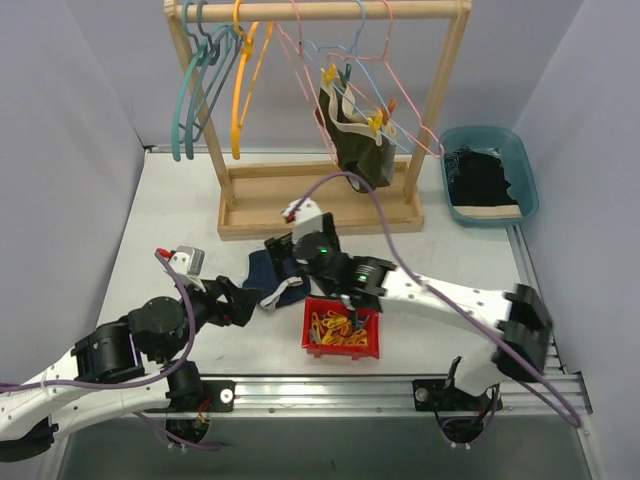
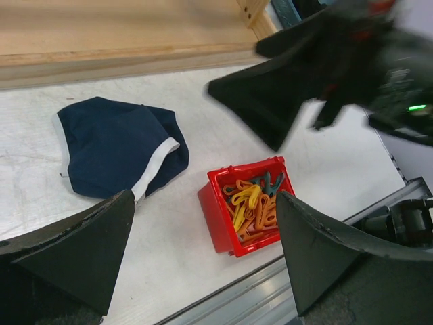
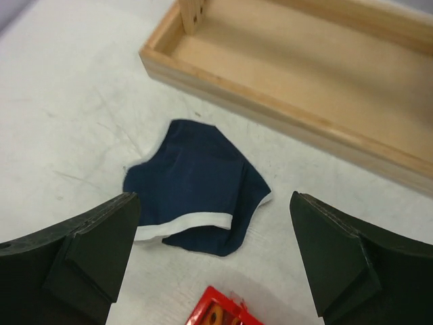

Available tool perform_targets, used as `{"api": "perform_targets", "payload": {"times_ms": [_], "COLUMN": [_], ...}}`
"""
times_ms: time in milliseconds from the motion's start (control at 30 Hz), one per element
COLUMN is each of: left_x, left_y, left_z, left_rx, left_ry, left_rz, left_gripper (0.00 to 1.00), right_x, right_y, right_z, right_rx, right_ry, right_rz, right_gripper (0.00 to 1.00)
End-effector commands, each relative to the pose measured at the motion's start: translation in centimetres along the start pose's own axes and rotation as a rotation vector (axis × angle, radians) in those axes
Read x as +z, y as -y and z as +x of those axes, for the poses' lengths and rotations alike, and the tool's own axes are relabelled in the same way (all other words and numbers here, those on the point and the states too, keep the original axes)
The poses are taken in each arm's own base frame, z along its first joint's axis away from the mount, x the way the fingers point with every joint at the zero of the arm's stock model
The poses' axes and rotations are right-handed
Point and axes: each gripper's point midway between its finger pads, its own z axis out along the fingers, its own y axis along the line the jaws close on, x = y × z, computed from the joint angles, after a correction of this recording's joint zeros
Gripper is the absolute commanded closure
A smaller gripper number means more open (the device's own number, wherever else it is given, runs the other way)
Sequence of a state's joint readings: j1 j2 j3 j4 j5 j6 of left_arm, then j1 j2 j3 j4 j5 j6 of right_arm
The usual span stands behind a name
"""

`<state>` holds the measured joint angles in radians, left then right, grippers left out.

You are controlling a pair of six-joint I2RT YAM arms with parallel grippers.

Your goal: Remove the underwear clipped to the hanger

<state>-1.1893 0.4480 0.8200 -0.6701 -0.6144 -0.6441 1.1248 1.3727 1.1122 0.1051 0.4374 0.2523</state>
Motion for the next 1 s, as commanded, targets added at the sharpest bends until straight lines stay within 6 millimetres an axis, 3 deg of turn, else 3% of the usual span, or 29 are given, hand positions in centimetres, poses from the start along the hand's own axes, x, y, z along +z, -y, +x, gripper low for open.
{"api": "perform_targets", "payload": {"times_ms": [0, 67, 200, 500, 567, 633, 700, 833, 867, 933, 967], "left_x": [-0.5, -0.9, -1.9, -2.7, -2.7, -2.6, -2.5, -2.4, -2.3, -2.2, -2.1], "left_y": [-0.6, -0.9, -1.6, -2.9, -2.9, -2.9, -2.9, -2.8, -2.7, -2.3, -2.1], "left_z": [-2.1, -2.4, -2.6, -2.1, -1.9, -1.8, -1.7, -1.5, -1.5, -1.6, -1.7], "left_rx": [-0.061, -0.073, -0.108, -0.129, -0.125, -0.121, -0.117, -0.120, -0.121, -0.123, -0.122], "left_ry": [0.095, 0.100, 0.113, 0.117, 0.112, 0.107, 0.101, 0.094, 0.093, 0.094, 0.094], "left_rz": [-0.025, -0.027, -0.026, -0.031, -0.033, -0.037, -0.038, -0.035, -0.032, -0.024, -0.022], "left_gripper": [0.06, 0.06, 0.06, 0.06, 0.06, 0.06, 0.06, 0.06, 0.06, 0.06, 0.06], "right_x": [4.5, 6.8, 9.9, 11.5, 11.8, 12.3, 12.7, 11.6, 10.3, 8.6, 6.5], "right_y": [-1.0, -1.7, -0.8, 0.1, -0.4, -0.6, 0.8, 3.6, 4.9, 6.4, 8.1], "right_z": [7.6, 10.0, 13.2, 19.6, 20.8, 21.6, 20.9, 16.2, 13.2, 10.3, 7.8], "right_rx": [-0.079, -0.081, -0.058, -0.041, -0.042, -0.020, 0.003, 0.022, 0.031, 0.059, 0.106], "right_ry": [-0.260, -0.364, -0.479, -0.625, -0.657, -0.679, -0.660, -0.546, -0.461, -0.372, -0.280], "right_rz": [0.080, 0.099, 0.149, 0.174, 0.136, 0.098, 0.125, 0.185, 0.233, 0.293, 0.358], "right_gripper": [0.00, 0.00, 0.00, 0.02, 0.11, 0.48, 1.00, 1.00, 1.00, 1.00, 1.00]}}
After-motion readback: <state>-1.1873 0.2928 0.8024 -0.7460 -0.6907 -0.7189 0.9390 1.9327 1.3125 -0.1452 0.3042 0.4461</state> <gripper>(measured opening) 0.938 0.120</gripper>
